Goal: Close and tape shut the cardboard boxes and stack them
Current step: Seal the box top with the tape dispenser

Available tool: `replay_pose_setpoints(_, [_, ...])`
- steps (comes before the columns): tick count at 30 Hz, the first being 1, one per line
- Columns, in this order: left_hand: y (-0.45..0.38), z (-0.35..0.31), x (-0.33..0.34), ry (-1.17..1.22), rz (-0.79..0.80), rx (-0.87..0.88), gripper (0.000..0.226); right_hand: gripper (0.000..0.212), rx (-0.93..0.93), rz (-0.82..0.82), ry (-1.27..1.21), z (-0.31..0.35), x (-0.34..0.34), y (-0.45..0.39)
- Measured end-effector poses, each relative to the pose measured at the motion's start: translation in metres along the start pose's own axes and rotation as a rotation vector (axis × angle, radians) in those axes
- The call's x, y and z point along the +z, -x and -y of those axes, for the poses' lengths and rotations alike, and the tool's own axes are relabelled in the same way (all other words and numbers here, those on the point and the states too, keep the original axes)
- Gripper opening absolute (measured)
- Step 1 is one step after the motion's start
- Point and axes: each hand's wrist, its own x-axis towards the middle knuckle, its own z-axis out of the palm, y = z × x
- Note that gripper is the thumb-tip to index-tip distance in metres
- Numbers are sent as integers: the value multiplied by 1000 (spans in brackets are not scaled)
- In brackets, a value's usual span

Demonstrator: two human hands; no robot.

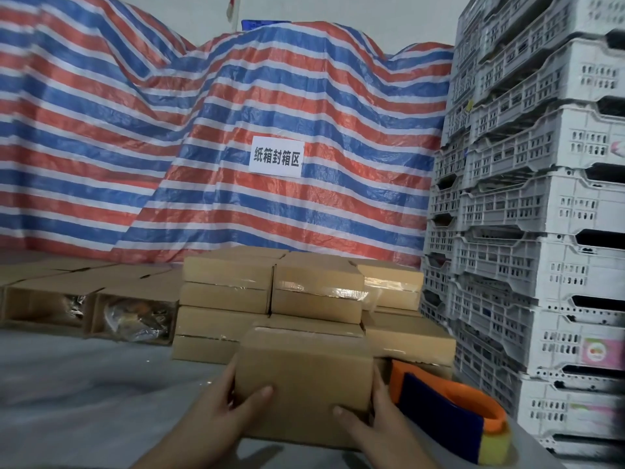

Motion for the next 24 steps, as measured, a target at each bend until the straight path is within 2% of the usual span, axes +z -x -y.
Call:
replay_pose_setpoints(5, [-5, -10, 10, 2, -74, 9, 40, 77, -27, -123, -64, 0, -5, 3])
replay_pose_setpoints(7, [-10, -30, 23, 17, -140, 61, 38, 75, -43, -210, -103, 6, -18, 7])
replay_pose_setpoints(11, [-36, -74, 66, -23, -276, 147, 57, 59, -58, -411, -158, 27, -58, 4])
replay_pose_setpoints(13, [-53, -92, 88, 9, -211, 194, 81, 52, -16, -502, -231, 34, -89, -8])
replay_pose_setpoints(15, [-68, -102, 104, -25, -59, 277, 92, 39, 89, -497, -296, 42, -123, -21])
replay_pose_setpoints(18, [-90, -106, 120, -316, 110, 396, 105, 54, 271, -457, -290, 45, -167, -42])
replay_pose_setpoints(21, [-109, -109, 130, -593, 63, 525, 88, 48, 376, -409, -321, 46, -188, -59])
replay_pose_setpoints(24, [-118, -112, 140, -663, -5, 621, 72, 44, 401, -405, -293, 41, -206, -67])
